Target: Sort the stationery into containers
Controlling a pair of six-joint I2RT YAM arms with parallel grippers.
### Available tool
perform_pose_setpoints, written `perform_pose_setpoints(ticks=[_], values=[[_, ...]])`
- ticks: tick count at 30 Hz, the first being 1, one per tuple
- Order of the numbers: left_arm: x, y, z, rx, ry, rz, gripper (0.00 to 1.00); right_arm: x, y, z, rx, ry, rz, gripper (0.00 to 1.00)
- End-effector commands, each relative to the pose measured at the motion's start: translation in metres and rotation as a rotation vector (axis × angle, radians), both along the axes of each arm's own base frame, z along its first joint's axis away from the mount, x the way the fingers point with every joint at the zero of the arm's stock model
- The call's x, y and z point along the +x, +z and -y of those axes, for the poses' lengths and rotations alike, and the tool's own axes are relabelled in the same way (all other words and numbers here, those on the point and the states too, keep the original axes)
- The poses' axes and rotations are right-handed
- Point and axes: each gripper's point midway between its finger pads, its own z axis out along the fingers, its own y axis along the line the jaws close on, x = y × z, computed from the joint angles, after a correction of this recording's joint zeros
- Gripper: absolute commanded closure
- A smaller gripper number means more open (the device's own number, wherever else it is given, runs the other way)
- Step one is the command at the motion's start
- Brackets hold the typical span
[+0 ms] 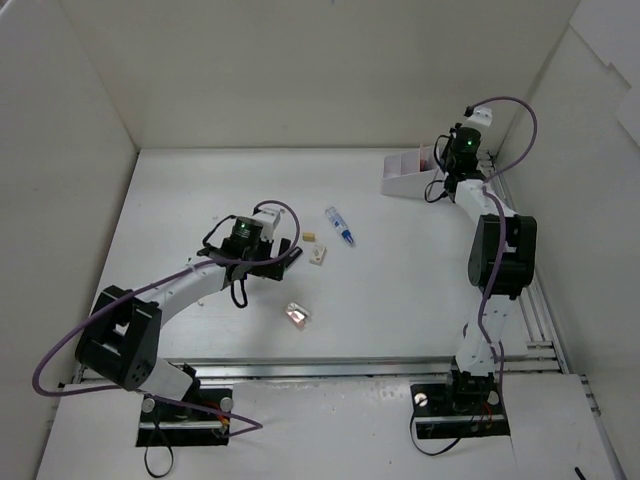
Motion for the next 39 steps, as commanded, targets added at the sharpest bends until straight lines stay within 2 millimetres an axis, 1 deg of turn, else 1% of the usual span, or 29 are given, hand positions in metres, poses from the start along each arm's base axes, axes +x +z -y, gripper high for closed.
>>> perform_pose_setpoints(ticks=[1,2,4,5,6,8,10,11,12,13,15,16,18,19,20,21,22,23,25,27,28,29,31,32,33,35,37,38,39], values=[[0.031,0.04,0.016,-0.047,-0.054,0.129,0.01,0.011,0.057,-0.006,0.024,0.04,0.179,1.0],[0.032,0.033,0.017,-0.036,-0.066,0.11,0.02,0.009,0.057,-0.009,0.031,0.048,0.178,0.95],[0.034,0.03,0.02,-0.023,-0.091,0.1,0.04,0.005,0.046,-0.011,0.056,0.052,0.16,0.82],[0.034,0.021,0.022,-0.009,-0.117,0.079,0.06,0.001,0.042,-0.012,0.061,0.053,0.152,0.65],[0.035,0.019,0.023,-0.001,-0.131,0.071,0.07,-0.001,0.04,-0.012,0.064,0.052,0.147,0.54],[0.035,0.011,0.028,0.01,-0.174,0.038,0.13,-0.007,0.045,-0.011,0.068,0.041,0.152,0.38],[0.034,0.009,0.031,0.009,-0.196,0.013,0.16,-0.013,0.044,-0.009,0.071,0.037,0.147,0.3],[0.031,0.004,0.033,0.003,-0.213,-0.01,0.2,-0.018,0.051,-0.01,0.078,0.037,0.159,0.22],[0.029,0.001,0.034,0.003,-0.217,-0.023,0.22,-0.021,0.056,-0.009,0.081,0.035,0.166,0.2],[0.025,-0.002,0.033,0.002,-0.22,-0.042,0.24,-0.026,0.069,-0.01,0.082,0.043,0.187,0.18],[0.021,-0.005,0.033,-0.006,-0.213,-0.055,0.26,-0.032,0.074,-0.013,0.097,0.054,0.198,0.16],[0.018,-0.009,0.032,-0.006,-0.209,-0.066,0.3,-0.037,0.086,-0.014,0.103,0.065,0.219,0.16],[0.015,-0.012,0.033,-0.02,-0.206,-0.078,0.33,-0.043,0.091,-0.018,0.12,0.082,0.227,0.15],[0.013,-0.017,0.032,-0.019,-0.203,-0.091,0.35,-0.048,0.104,-0.019,0.124,0.086,0.251,0.14],[0.012,-0.018,0.033,-0.023,-0.2,-0.099,0.35,-0.052,0.101,-0.02,0.129,0.09,0.246,0.14],[0.011,-0.02,0.032,-0.024,-0.197,-0.103,0.35,-0.054,0.105,-0.021,0.131,0.098,0.252,0.14],[0.011,-0.023,0.033,-0.024,-0.195,-0.107,0.37,-0.06,0.117,-0.021,0.131,0.099,0.274,0.14],[0.012,-0.024,0.033,-0.024,-0.197,-0.108,0.4,-0.063,0.114,-0.022,0.133,0.102,0.267,0.13],[0.015,-0.027,0.034,-0.007,-0.206,-0.118,0.46,-0.071,0.124,-0.023,0.132,0.108,0.284,0.13],[0.019,-0.026,0.035,0.0,-0.205,-0.123,0.46,-0.079,0.125,-0.025,0.138,0.112,0.286,0.12],[0.02,-0.031,0.035,0.007,-0.21,-0.136,0.46,-0.085,0.134,-0.025,0.14,0.111,0.302,0.11],[0.02,-0.032,0.038,-0.002,-0.222,-0.14,0.47,-0.089,0.131,-0.025,0.145,0.106,0.3,0.11],[0.02,-0.035,0.041,0.0,-0.249,-0.163,0.52,-0.099,0.143,-0.022,0.154,0.091,0.325,0.11],[0.022,-0.034,0.041,0.01,-0.247,-0.169,0.55,-0.102,0.14,-0.021,0.157,0.088,0.32,0.11],[0.02,-0.038,0.043,0.02,-0.25,-0.18,0.6,-0.107,0.148,-0.023,0.159,0.1,0.337,0.11],[0.02,-0.038,0.043,0.036,-0.244,-0.18,0.67,-0.112,0.148,-0.028,0.147,0.133,0.33,0.1],[0.016,-0.034,0.046,0.031,-0.252,-0.174,0.78,-0.117,0.153,-0.033,0.079,0.182,0.322,0.1],[0.014,-0.034,0.044,0.033,-0.249,-0.177,0.81,-0.119,0.154,-0.052,0.049,0.3,0.312,0.1],[0.015,-0.025,0.044,0.026,-0.245,-0.152,0.9,-0.122,0.158,-0.06,0.017,0.353,0.314,0.1]])
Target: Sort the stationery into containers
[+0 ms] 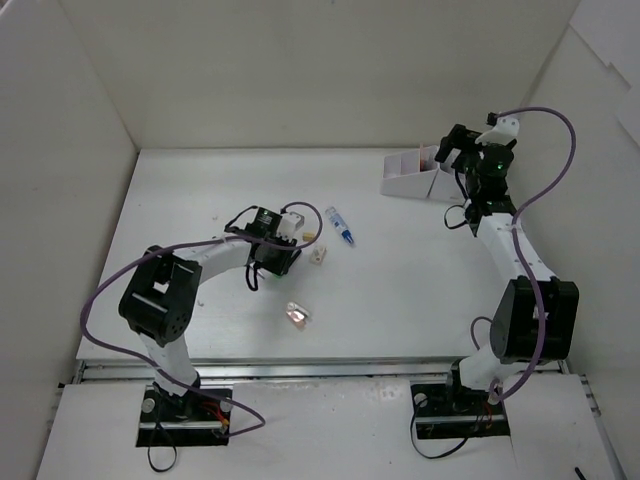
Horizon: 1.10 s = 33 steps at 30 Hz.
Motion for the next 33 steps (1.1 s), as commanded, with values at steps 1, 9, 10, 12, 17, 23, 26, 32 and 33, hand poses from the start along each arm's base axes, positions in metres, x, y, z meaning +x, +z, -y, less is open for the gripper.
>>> perform_pose_setpoints(ticks=[1,9,10,12,17,23,26,32,33], values=[[-0.004,0.027,0.005,-0.016,-0.01,0.044,0.93,-0.016,0.057,-0.029,-0.175,0.206,0.15,0.09],[-0.025,0.1,0.026,-0.241,0.089,0.008,0.99,-0.082,0.004,-0.15,-0.685,0.916,0.021,0.02],[-0.036,0.11,0.037,-0.305,0.057,-0.042,1.0,-0.088,0.0,-0.159,-0.705,0.947,-0.007,0.02],[-0.048,0.127,0.041,-0.356,0.082,-0.105,1.0,-0.106,-0.024,-0.18,-0.753,0.996,-0.072,0.02],[-0.084,0.158,0.059,-0.502,0.059,-0.277,1.0,-0.166,-0.033,-0.231,-0.777,1.238,0.051,0.02],[-0.112,0.173,0.058,-0.442,0.078,-0.354,1.0,-0.256,-0.035,-0.282,-0.785,1.596,0.241,0.02],[-0.13,0.178,0.062,-0.414,0.073,-0.404,1.0,-0.281,-0.045,-0.297,-0.815,1.679,0.243,0.02],[-0.149,0.19,0.067,-0.434,0.075,-0.491,1.0,-0.308,-0.067,-0.329,-0.91,1.738,0.186,0.02],[-0.152,0.192,0.069,-0.443,0.066,-0.506,1.0,-0.307,-0.071,-0.33,-0.939,1.725,0.169,0.02]])
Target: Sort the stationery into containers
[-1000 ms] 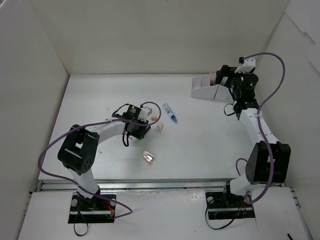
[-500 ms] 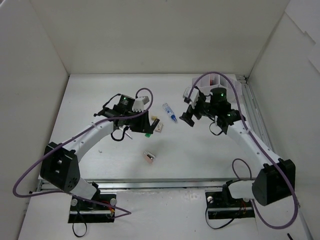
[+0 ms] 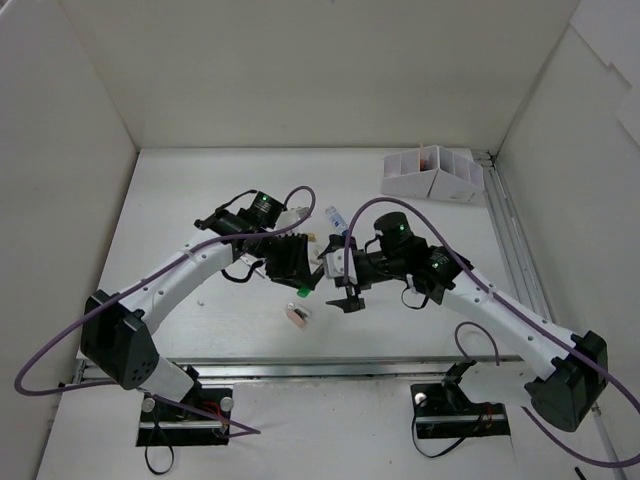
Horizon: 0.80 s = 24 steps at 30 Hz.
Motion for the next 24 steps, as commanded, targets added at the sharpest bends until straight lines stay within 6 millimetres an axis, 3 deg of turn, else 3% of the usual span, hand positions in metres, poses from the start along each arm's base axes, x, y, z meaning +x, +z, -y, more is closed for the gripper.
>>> perform_pose_setpoints(ticks=[1,5,11,18,19,24], values=[[-0.014,0.028,0.002,-0.057,0.001,-0.033,1.0,-0.004,-0.012,-0.011,-0.064,0.012,0.065,0.03],[-0.021,0.032,0.007,-0.068,-0.031,-0.038,1.0,-0.005,-0.024,-0.018,-0.107,0.003,0.061,0.09],[-0.028,0.038,0.012,-0.1,-0.076,-0.042,1.0,0.011,-0.041,-0.02,-0.176,-0.064,0.056,0.18],[-0.026,0.041,0.017,-0.121,-0.086,-0.04,1.0,0.016,-0.044,-0.031,-0.146,-0.061,0.072,0.5],[-0.025,0.04,0.016,-0.117,-0.087,-0.041,1.0,0.014,-0.045,-0.031,-0.135,-0.061,0.069,0.6],[-0.02,0.041,0.022,-0.14,-0.088,-0.03,1.0,0.011,-0.036,-0.04,-0.056,-0.027,0.093,0.78]])
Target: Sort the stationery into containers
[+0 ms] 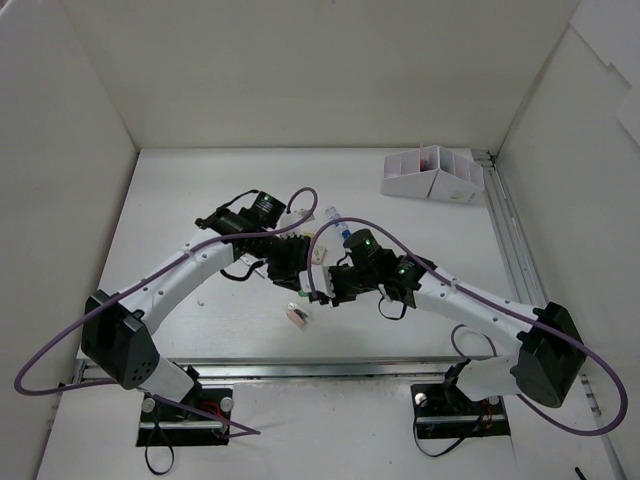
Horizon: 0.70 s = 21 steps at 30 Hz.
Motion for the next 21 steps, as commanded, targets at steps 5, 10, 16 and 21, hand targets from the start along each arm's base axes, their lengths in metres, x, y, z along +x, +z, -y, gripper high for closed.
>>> perform_pose_setpoints(ticks=[5,10,16,21], values=[[0.008,0.039,0.02,-0.144,-0.033,0.108,0.71,0.013,0.039,-0.02,0.161,-0.011,0.112,1.0],[0.05,0.061,-0.007,-0.149,0.128,0.286,0.19,0.058,0.063,0.001,0.29,-0.237,0.149,1.0],[0.083,0.085,-0.066,-0.254,0.411,0.491,0.0,0.158,0.087,0.092,0.448,-0.761,0.156,1.0],[0.107,0.069,-0.117,-0.081,0.641,0.541,0.01,0.246,0.128,0.196,0.689,-1.258,0.141,1.0]])
